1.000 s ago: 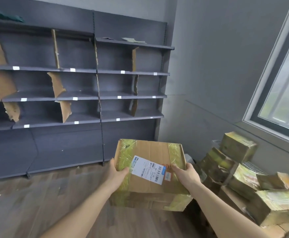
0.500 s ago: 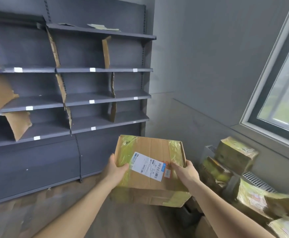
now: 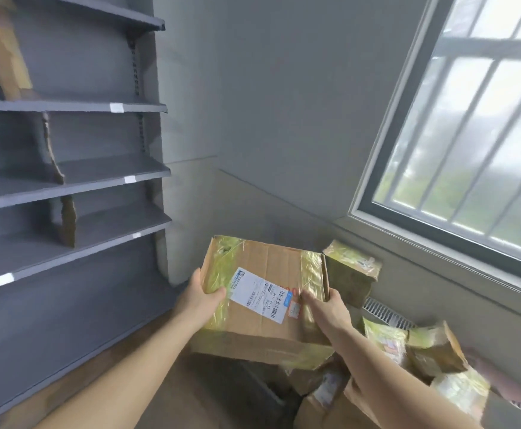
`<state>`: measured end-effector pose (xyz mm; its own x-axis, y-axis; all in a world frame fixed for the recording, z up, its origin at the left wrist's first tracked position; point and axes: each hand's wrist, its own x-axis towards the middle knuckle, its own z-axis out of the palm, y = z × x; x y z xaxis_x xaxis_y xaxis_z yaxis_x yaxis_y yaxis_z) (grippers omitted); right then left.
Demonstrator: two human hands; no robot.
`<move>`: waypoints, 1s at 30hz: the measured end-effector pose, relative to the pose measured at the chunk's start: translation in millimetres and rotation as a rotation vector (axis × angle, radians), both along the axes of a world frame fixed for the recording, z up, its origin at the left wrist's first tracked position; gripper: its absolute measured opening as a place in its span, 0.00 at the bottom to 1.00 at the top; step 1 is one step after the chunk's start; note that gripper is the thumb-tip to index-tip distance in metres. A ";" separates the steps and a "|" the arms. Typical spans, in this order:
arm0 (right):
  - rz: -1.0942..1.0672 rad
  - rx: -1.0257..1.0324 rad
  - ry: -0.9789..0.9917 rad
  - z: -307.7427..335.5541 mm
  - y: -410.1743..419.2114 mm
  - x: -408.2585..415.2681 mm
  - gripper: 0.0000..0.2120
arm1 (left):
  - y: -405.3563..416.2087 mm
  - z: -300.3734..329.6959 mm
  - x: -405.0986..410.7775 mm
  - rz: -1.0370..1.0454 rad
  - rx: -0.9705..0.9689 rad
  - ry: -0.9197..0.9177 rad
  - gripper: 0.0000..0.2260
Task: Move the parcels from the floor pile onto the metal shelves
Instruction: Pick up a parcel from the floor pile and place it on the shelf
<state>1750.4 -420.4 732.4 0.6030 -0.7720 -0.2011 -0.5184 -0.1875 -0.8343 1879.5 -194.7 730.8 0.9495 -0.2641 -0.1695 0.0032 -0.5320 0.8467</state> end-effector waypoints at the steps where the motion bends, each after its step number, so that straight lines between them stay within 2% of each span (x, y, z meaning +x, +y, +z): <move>1: -0.043 -0.004 0.001 1.1 -14.3 -3.5 0.24 | -21.5 0.7 8.2 -0.048 0.012 -0.009 0.35; 10: -0.431 0.044 -0.013 -12.5 -137.7 -90.2 0.27 | -219.5 -15.1 4.0 -0.488 0.036 0.019 0.37; 15: -0.564 0.083 0.000 -38.6 -197.4 -140.6 0.29 | -303.4 -41.1 -27.9 -0.625 0.067 0.063 0.38; 22: -0.585 0.172 0.017 -79.1 -258.2 -152.9 0.33 | -375.4 -72.0 -30.9 -0.668 0.149 0.081 0.37; 30: -0.500 0.259 0.167 -129.7 -284.0 -126.4 0.33 | -393.8 -118.0 -4.0 -0.635 0.252 0.154 0.33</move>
<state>1624.0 -704.3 602.7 0.1226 -0.8677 -0.4818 -0.6198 0.3122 -0.7200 1875.6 -588.5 612.8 0.5843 -0.6950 -0.4190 -0.2632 -0.6507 0.7123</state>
